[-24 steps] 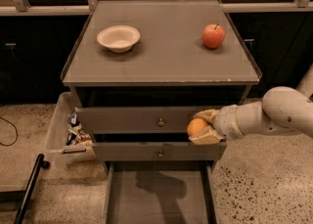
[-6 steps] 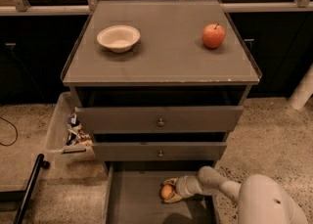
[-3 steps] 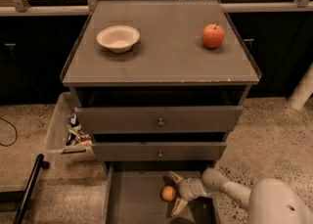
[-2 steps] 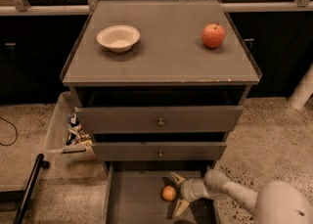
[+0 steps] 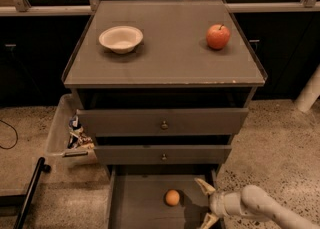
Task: Place orange into bottom drawer
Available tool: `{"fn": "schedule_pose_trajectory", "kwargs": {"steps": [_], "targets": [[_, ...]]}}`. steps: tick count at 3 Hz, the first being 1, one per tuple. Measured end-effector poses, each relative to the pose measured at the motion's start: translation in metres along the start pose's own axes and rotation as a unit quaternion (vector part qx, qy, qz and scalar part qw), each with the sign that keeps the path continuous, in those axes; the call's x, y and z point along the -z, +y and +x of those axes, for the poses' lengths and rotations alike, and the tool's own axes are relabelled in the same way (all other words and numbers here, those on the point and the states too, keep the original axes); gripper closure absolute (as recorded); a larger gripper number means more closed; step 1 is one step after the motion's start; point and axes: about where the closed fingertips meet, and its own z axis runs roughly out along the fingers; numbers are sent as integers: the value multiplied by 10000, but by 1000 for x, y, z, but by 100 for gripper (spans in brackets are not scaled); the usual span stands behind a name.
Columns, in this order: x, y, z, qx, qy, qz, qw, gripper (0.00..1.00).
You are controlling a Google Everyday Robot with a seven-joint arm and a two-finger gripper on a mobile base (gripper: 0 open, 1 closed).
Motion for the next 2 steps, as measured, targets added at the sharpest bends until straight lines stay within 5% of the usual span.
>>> {"fn": "schedule_pose_trajectory", "kwargs": {"steps": [1,2], "targets": [[70,14,-22,227,285,172,9992,0],[84,18,-25,247,357,179,9989,0]]}}
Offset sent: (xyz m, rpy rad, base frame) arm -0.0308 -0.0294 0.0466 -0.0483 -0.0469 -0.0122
